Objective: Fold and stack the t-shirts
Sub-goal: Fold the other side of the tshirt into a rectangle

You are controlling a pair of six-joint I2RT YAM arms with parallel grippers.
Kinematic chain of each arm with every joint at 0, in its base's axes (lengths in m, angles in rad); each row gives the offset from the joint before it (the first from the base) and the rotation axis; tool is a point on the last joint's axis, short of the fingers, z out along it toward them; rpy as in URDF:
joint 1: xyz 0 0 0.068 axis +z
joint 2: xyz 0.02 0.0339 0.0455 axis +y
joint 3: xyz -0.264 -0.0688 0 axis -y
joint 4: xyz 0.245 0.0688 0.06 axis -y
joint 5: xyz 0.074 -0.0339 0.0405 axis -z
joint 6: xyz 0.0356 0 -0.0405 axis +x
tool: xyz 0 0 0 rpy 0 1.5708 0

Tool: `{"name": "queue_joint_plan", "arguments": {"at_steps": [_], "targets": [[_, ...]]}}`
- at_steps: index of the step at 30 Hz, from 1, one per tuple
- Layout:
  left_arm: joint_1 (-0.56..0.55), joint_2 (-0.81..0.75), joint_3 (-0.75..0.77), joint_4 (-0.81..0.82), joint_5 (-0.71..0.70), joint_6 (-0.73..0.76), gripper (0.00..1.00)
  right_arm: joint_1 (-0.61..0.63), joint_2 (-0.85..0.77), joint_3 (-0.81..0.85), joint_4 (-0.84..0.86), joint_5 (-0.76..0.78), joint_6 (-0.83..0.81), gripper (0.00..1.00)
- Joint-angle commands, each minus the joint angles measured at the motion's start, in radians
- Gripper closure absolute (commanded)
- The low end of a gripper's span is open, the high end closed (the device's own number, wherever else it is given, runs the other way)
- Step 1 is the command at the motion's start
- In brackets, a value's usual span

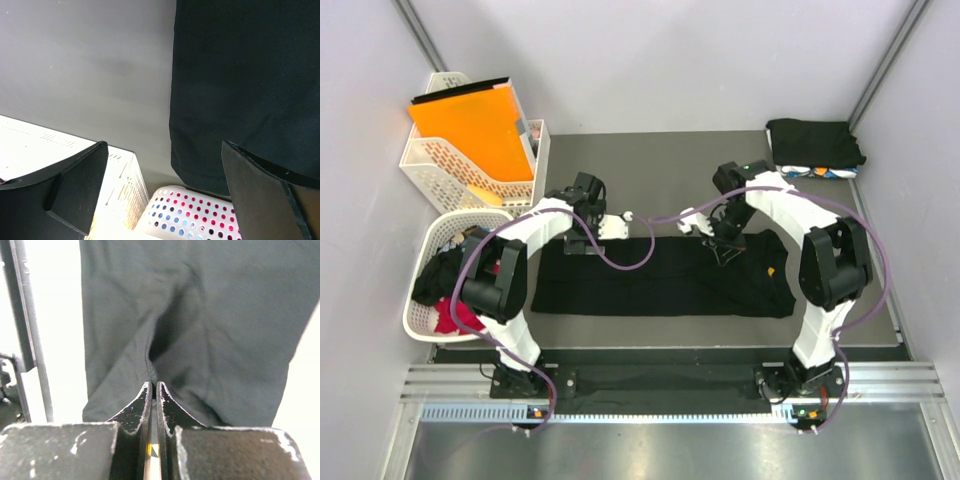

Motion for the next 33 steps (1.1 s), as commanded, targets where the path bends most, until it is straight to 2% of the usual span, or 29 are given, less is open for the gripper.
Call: {"name": "queue_joint_plan", "arguments": {"at_steps": [1,10,19,22,26,29,33], "targets": [[-0.009,0.008,0.012,0.032,0.006,0.003,0.01,0.066,-0.049,-0.034,-0.130,-0.009,-0.028,1.00],[-0.009,0.007,0.009,0.038,0.004,0.019,0.01,0.199,-0.124,-0.100,-0.053,-0.029,0.063,1.00],[-0.009,0.010,0.020,0.034,0.015,0.032,0.01,0.278,-0.151,-0.117,-0.057,-0.008,0.098,1.00],[-0.009,0.008,0.020,0.034,0.020,0.033,0.01,0.299,-0.150,-0.124,-0.048,0.001,0.110,0.92],[-0.009,0.005,0.015,0.032,0.024,0.038,0.01,0.311,-0.142,-0.126,-0.044,0.000,0.121,0.73],[-0.009,0.004,0.014,0.035,0.024,0.039,0.01,0.322,-0.150,-0.129,-0.034,0.005,0.130,0.64],[-0.009,0.004,0.015,0.037,0.024,0.042,0.01,0.321,-0.167,-0.137,0.016,0.037,0.155,0.62]]}}
